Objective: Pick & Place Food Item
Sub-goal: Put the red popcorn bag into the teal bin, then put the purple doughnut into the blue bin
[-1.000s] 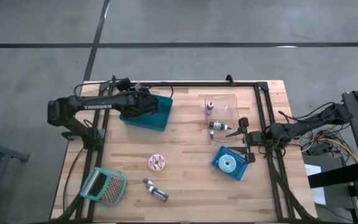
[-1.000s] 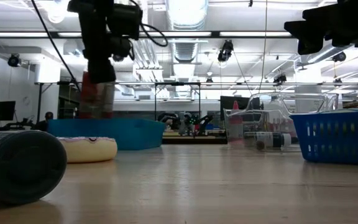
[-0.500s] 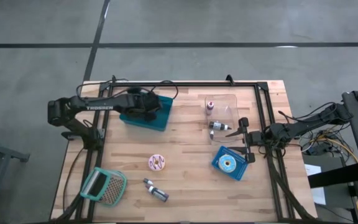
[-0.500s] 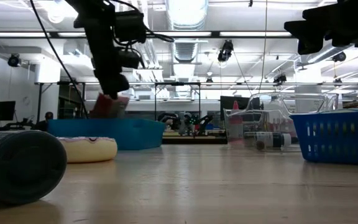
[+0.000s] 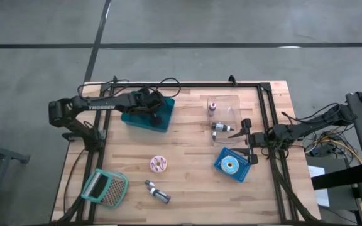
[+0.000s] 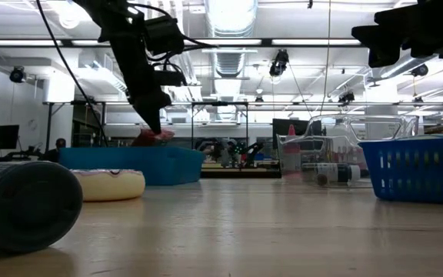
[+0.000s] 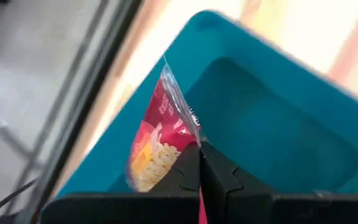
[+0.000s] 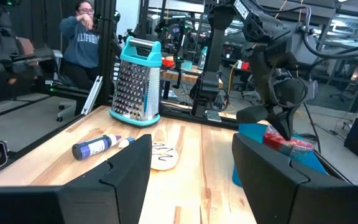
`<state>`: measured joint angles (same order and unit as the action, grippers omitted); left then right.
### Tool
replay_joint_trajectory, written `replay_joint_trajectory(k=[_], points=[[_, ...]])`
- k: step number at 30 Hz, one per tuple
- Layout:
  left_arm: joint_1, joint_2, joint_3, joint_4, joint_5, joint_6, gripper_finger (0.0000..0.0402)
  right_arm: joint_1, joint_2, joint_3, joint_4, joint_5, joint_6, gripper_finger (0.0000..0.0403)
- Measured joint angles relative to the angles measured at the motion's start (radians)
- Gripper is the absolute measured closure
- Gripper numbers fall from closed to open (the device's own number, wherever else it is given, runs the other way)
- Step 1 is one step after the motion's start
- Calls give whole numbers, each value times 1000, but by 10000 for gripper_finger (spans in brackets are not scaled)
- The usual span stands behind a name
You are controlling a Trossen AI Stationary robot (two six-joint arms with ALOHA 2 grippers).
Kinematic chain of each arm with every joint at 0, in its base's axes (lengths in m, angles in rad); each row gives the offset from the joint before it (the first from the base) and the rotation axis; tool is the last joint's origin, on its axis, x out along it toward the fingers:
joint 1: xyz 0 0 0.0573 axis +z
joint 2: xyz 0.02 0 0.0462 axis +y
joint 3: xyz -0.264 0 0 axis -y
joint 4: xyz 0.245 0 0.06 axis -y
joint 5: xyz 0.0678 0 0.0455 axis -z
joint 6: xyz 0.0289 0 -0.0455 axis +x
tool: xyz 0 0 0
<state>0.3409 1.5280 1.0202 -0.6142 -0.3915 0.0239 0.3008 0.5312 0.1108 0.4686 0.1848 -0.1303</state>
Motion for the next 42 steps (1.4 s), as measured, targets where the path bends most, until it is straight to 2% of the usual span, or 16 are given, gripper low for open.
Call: replay_joint_trajectory(k=[5, 12, 17, 20, 24, 30, 36, 39, 42], points=[[10, 3, -25, 56, 139, 35, 401, 0, 0, 0, 0, 0, 0, 184], [11, 5, -77, 149, 160, 82, 393, 0, 0, 0, -1, 0, 0, 184], [11, 5, -86, 181, 178, 104, 374, 0, 0, 0, -1, 0, 0, 184], [11, 5, -85, 200, 223, 115, 357, 0, 0, 0, -1, 0, 0, 184], [11, 5, -85, 229, 302, 118, 318, 0, 0, 0, -1, 0, 0, 184], [11, 5, -85, 240, 320, 128, 227, 0, 0, 0, -2, 0, 0, 184], [10, 4, -85, 313, 338, 213, 144, 0, 0, 0, -6, 0, 0, 184], [8, -12, -85, 358, 428, 275, 121, 0, 0, 0, -9, 0, 0, 184], [2, -47, -91, 423, 542, 299, 114, 0, 0, 0, -10, 0, 2, 184]])
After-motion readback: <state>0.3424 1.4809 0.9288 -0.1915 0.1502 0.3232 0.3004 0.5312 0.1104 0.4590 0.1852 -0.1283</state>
